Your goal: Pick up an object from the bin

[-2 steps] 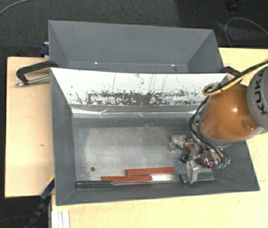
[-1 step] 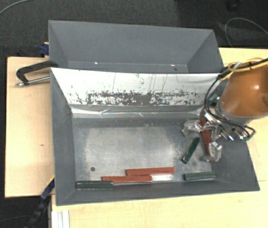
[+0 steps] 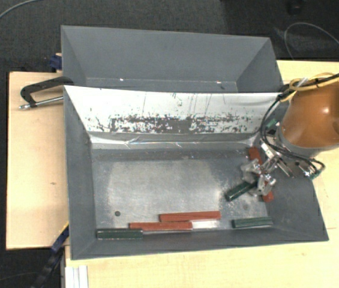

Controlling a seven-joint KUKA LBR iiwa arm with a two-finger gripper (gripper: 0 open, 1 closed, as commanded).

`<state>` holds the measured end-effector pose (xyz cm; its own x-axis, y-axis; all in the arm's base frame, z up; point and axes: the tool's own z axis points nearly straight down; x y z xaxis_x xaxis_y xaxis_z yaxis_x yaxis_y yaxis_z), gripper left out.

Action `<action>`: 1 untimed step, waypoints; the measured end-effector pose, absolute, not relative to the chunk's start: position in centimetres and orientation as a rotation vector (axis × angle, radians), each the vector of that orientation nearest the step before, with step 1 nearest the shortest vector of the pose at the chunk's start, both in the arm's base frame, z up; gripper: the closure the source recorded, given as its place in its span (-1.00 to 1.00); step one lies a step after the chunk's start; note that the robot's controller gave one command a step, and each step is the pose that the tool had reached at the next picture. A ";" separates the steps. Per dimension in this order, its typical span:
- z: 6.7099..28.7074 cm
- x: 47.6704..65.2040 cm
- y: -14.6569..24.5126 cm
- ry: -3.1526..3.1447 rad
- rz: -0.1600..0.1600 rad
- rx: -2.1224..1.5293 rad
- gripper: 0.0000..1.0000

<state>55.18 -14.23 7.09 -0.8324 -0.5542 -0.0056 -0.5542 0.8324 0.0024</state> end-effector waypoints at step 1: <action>25.5 51.5 -10.5 2.786 -0.009 -1.428 1.00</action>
Offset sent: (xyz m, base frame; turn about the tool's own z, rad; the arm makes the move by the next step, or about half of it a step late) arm -0.0390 0.0360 0.1795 -0.3616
